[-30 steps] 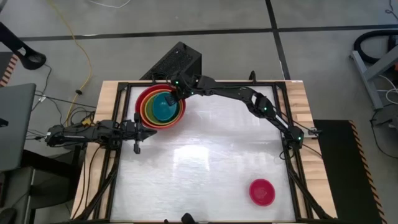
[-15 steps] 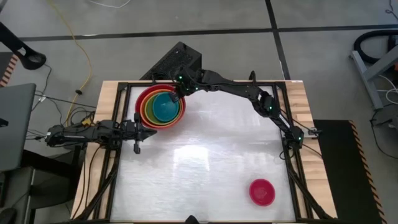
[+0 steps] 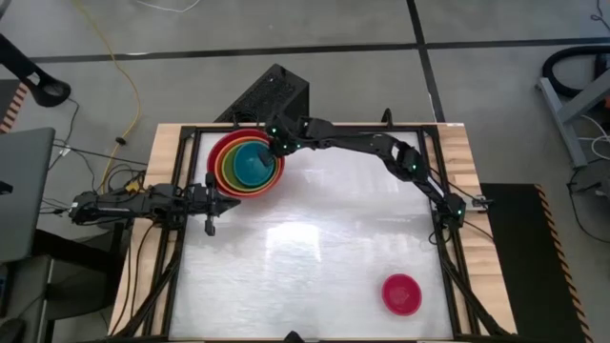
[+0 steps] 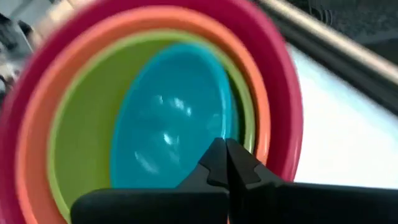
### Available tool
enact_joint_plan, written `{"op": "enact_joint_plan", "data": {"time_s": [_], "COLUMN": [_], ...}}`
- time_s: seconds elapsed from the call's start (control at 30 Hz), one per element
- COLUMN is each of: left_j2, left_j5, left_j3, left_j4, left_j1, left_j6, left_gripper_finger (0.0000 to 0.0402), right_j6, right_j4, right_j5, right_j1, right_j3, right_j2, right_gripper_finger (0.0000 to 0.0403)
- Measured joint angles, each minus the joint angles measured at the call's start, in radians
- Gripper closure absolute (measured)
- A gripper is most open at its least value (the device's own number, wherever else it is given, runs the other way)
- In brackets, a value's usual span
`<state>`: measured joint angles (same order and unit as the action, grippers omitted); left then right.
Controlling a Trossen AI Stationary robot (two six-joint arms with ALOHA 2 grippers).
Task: Nest bowls inside each other
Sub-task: Stack the blue bowl on top of the green bowl, then stack the red bowl on top of the blue bowl
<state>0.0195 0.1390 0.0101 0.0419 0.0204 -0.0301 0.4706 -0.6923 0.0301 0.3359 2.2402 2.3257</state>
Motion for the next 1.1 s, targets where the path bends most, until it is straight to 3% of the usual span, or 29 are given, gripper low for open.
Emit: {"op": "enact_joint_plan", "data": {"time_s": [0.27, 0.47, 0.6, 0.7, 1.0, 1.1], "left_j2": [0.000, 0.000, 0.000, 0.000, 0.000, 0.000], "left_j5": [0.000, 0.000, 0.000, 0.000, 0.000, 0.000], "left_j3": [0.000, 0.000, 0.000, 0.000, 0.000, 0.000], "left_j4": [0.000, 0.000, 0.000, 0.000, 0.001, 0.001], "left_j1": [0.000, 0.000, 0.000, 0.000, 0.000, 0.000], "left_j6": [0.000, 0.000, 0.000, 0.000, 0.000, 0.000], "left_gripper_finger": [0.0401, 0.0401, 0.0401, 0.0401, 0.0401, 0.0401], "right_j6": [-0.024, -0.034, -0.035, -0.034, 0.048, 0.144], "right_j4": [0.133, 0.077, -0.083, -0.233, -0.759, -0.816], "right_j5": [-0.004, -0.024, -0.110, -0.138, 0.012, 0.047], "right_j1": [-0.009, -0.009, -0.023, -0.058, -0.230, -0.317], "right_j3": [-0.005, 0.043, 0.119, 0.102, 0.082, 0.004], "right_j2": [-0.006, -0.001, -0.021, -0.086, -0.274, -0.318], "right_gripper_finger": [0.0401, 0.0401, 0.0401, 0.0401, 0.0401, 0.0401]}}
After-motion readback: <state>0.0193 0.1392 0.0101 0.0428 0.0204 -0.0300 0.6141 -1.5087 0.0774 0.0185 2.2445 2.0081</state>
